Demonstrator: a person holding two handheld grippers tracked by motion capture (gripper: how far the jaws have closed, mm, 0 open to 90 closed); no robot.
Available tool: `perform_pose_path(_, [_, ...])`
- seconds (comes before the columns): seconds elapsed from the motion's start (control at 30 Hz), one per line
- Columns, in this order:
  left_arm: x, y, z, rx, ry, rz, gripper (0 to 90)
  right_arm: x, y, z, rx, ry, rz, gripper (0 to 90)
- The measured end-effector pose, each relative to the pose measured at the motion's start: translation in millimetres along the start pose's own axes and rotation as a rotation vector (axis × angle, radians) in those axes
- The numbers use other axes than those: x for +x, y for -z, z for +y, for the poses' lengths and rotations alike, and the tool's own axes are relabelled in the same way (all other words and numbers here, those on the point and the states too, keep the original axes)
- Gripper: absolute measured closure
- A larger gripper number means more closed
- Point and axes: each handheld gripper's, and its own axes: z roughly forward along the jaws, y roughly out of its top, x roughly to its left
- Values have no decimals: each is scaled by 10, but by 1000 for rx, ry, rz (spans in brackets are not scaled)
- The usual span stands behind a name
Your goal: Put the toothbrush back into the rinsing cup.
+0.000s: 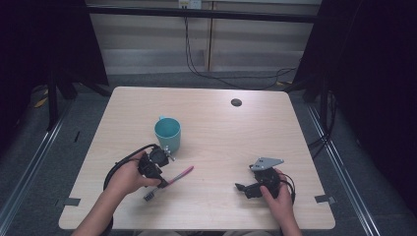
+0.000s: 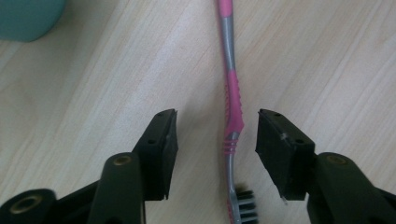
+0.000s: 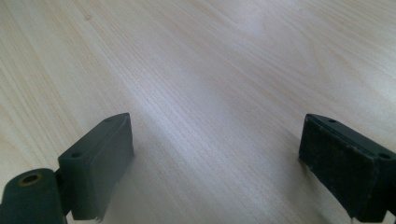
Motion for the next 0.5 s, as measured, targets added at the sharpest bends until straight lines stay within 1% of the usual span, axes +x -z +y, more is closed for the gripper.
perform_pose_path(0.07, [-1, -9, 2, 3, 3, -4, 512, 0, 0, 0, 0, 0, 0, 93])
perform_pose_path(0.1, [-3, -34, 3, 11, 21, -7, 521, 0, 0, 0, 0, 0, 0, 93])
perform_pose_path(0.17, [-1, -46, 5, 17, 27, -11, 529, 0, 0, 0, 0, 0, 0, 93])
perform_pose_path(0.27, [-7, -83, 12, 31, 34, -9, 574, 0, 0, 0, 0, 0, 0, 93])
perform_pose_path(0.3, [-3, -93, 14, 36, 34, -10, 574, 0, 0, 0, 0, 0, 0, 93])
perform_pose_path(0.33, [-6, -99, 19, 41, 41, -10, 579, 0, 0, 0, 0, 0, 0, 93])
perform_pose_path(0.37, [-7, -113, 27, 48, 49, -13, 602, 0, 0, 0, 0, 0, 0, 93])
perform_pose_path(0.5, [-2, -132, 42, 54, 56, -17, 641, 0, 0, 0, 0, 0, 0, 93])
